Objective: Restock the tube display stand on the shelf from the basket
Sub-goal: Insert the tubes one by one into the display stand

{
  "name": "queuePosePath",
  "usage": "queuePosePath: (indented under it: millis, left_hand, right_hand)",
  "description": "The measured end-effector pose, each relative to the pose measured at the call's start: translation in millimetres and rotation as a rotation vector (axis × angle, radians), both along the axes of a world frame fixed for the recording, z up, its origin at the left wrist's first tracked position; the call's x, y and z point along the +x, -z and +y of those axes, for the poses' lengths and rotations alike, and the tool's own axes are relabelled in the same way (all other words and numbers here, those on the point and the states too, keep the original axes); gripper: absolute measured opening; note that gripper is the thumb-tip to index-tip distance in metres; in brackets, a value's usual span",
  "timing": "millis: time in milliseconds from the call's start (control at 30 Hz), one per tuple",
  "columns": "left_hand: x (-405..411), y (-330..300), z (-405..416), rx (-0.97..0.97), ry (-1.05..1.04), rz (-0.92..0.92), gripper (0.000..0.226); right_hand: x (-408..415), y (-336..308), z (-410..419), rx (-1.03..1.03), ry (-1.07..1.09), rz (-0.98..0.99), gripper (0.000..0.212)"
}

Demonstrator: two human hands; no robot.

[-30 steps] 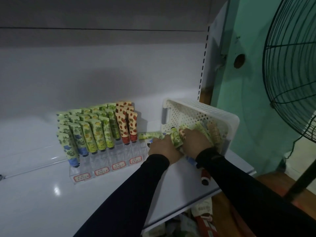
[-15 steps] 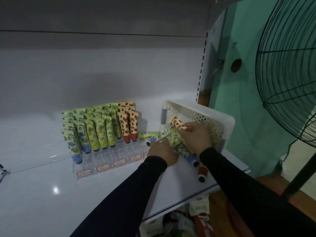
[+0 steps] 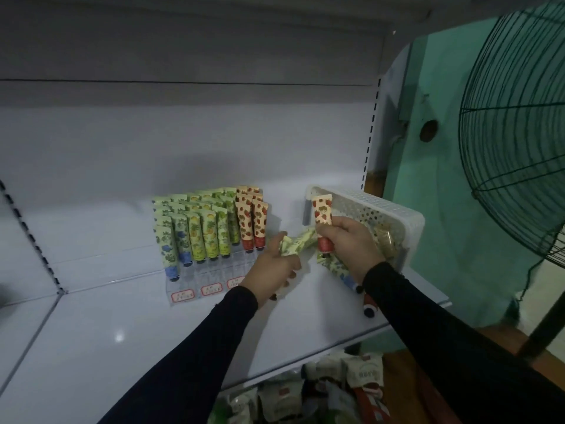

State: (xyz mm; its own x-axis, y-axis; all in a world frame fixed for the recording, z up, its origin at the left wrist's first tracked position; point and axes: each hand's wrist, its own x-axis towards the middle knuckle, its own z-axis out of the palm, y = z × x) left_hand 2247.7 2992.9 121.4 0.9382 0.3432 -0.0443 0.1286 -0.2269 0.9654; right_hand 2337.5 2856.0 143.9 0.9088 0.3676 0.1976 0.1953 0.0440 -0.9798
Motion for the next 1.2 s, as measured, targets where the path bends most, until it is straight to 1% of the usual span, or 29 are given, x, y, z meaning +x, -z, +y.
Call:
queuePosePath:
  millis: [67, 167, 200, 233, 333, 433, 500, 567, 633, 700, 767, 833, 900, 1033, 1200]
  left_hand:
    - [-10.9, 0.2, 6.8, -0.008, -0.048, -0.065, 0.062]
    - [-31.3, 2.2, 16.5, 0.012, -0.121, -0.140, 0.059]
    - [-37.8, 4.3, 20.3, 0.020, -0.145, -0.155, 0.058]
    - [-43.9, 6.5, 24.7, 0.038, -0.169, -0.163, 0.057]
    - [-58.3, 15.2, 40.8, 0.104, -0.225, -0.212, 0.051]
    - [-71.0, 22.7, 54.0, 0.176, -0.275, -0.233, 0.057]
    - [-77.9, 25.6, 62.2, 0.217, -0.318, -0.216, 0.062]
    - [-83.8, 26.2, 67.1, 0.239, -0.356, -0.219, 0.062]
    - [-89.3, 26.7, 70.1, 0.271, -0.372, -0.264, 0.051]
    - [-94.4, 28.9, 73.5, 0.307, -0.386, -0.296, 0.039]
    - [-97.5, 34.5, 79.2, 0.296, -0.401, -0.311, 0.035]
    - [-99.3, 42.1, 85.3, 0.241, -0.421, -0.330, 0.031]
    - [-101.0, 50.9, 90.3, 0.181, -0.434, -0.347, 0.034]
    - [-101.5, 59.1, 94.0, 0.106, -0.434, -0.380, 0.031]
    - [-98.5, 63.1, 98.1, 0.089, -0.428, -0.398, 0.034]
  right_hand:
    - [-3.5, -2.1, 4.7, -0.014, 0.026, -0.036, 0.017]
    - [-12.0, -7.8, 10.3, -0.032, 0.043, -0.090, 0.039]
    - [-14.9, -9.5, 12.5, -0.049, 0.037, -0.116, 0.040]
    - [-18.5, -11.5, 14.4, -0.075, 0.032, -0.151, 0.037]
    - [-26.8, -16.2, 22.3, -0.126, -0.009, -0.206, 0.021]
    - [-30.2, -18.1, 34.6, -0.177, -0.033, -0.257, 0.016]
    - [-31.9, -19.5, 43.6, -0.204, -0.011, -0.291, 0.022]
    - [-33.4, -20.6, 53.6, -0.229, 0.015, -0.317, 0.036]
    - [-33.8, -21.4, 62.3, -0.263, 0.031, -0.361, 0.045]
    - [-34.1, -22.3, 69.9, -0.295, 0.042, -0.401, 0.046]
    - [-34.1, -23.3, 77.1, -0.325, 0.062, -0.434, 0.045]
    - [-33.7, -24.0, 84.6, -0.324, 0.057, -0.447, 0.042]
    - [-32.7, -24.2, 92.1, -0.323, 0.041, -0.464, 0.038]
    - [-30.6, -25.0, 104.5, -0.321, 0.039, -0.471, 0.034]
    - [-30.3, -28.4, 113.7, -0.335, 0.041, -0.534, 0.028]
